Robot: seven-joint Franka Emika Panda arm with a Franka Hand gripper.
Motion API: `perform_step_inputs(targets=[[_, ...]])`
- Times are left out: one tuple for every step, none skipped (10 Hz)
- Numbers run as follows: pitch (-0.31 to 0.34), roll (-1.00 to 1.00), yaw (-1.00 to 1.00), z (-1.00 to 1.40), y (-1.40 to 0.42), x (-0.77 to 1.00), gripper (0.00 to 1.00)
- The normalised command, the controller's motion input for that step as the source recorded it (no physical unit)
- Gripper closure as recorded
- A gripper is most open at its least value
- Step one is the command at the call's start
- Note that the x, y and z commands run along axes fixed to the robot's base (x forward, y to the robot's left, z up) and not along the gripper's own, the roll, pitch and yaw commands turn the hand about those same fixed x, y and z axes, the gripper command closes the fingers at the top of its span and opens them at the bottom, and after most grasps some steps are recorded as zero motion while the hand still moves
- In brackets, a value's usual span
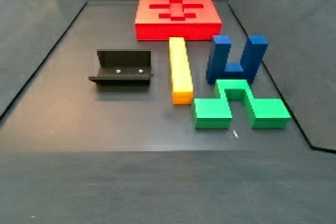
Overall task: Pick up the purple object. Move up. Place the purple object on the fixture. Regrasp the purple object. Move to above the board. Insert the purple object.
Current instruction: Insert the purple object.
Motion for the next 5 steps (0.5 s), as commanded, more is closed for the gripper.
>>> perform_step_inputs(targets=[[0.0, 0.01, 0.0, -0.31, -0.51, 0.48, 1.0], [0.0, 0.0, 0.0, -0.3, -0.48, 0.48, 1.0], [0.0, 0.0, 0.01, -0.29, -0.39, 0.37, 1.0], [0.0, 0.05, 0.0, 0.0, -0.13, 0.0, 1.0], [0.0, 0.02, 0.0, -0.03, -0.03, 0.0, 1.0]])
